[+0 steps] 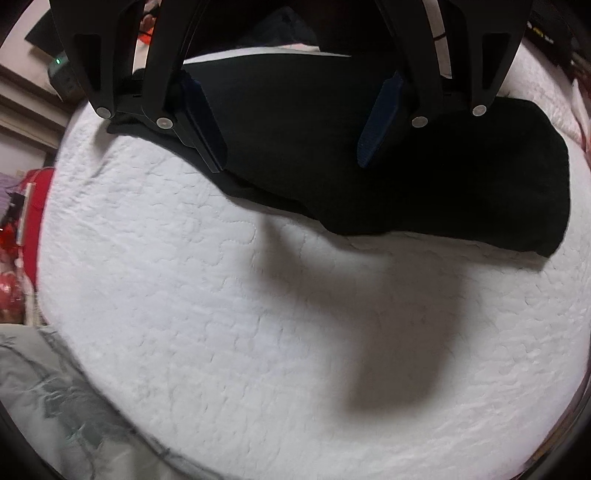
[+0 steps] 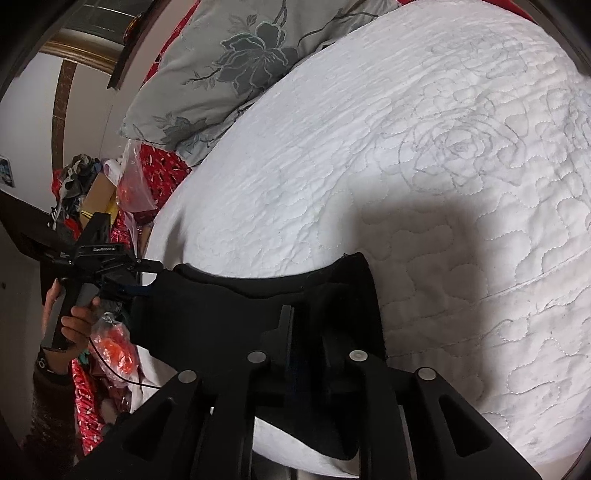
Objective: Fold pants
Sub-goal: 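Lift the pants edge with both tools and fold it over again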
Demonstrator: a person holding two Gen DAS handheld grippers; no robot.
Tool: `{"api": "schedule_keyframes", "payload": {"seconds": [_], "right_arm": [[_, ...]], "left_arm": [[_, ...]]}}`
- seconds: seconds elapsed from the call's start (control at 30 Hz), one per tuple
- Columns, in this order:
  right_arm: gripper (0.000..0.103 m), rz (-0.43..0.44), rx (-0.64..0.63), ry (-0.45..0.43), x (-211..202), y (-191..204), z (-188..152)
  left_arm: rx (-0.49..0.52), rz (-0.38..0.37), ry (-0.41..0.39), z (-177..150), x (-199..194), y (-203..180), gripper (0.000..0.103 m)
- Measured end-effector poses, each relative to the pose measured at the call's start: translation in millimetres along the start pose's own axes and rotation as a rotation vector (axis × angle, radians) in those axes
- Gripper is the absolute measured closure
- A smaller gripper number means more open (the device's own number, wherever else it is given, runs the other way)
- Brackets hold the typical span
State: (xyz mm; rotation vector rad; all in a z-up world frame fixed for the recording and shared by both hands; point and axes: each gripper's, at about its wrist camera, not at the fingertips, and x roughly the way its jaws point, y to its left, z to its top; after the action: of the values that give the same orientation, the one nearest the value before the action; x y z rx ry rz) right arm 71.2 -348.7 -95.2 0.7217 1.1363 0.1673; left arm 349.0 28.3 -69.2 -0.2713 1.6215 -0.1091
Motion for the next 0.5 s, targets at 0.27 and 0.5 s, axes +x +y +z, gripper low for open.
{"api": "schedule_keyframes", "payload": {"seconds": [0.27, 0.5], "right_arm": [[0.079, -0.003, -0.006, 0.0, 0, 0, -5], [0.072, -0.012, 0.008, -0.013, 5, 5, -2]], "left_arm": [[-0.085, -0.027, -0.186, 11, -86, 118, 0.029], [-0.154, -0.06, -0.181, 1, -79, 194, 0.025]]}}
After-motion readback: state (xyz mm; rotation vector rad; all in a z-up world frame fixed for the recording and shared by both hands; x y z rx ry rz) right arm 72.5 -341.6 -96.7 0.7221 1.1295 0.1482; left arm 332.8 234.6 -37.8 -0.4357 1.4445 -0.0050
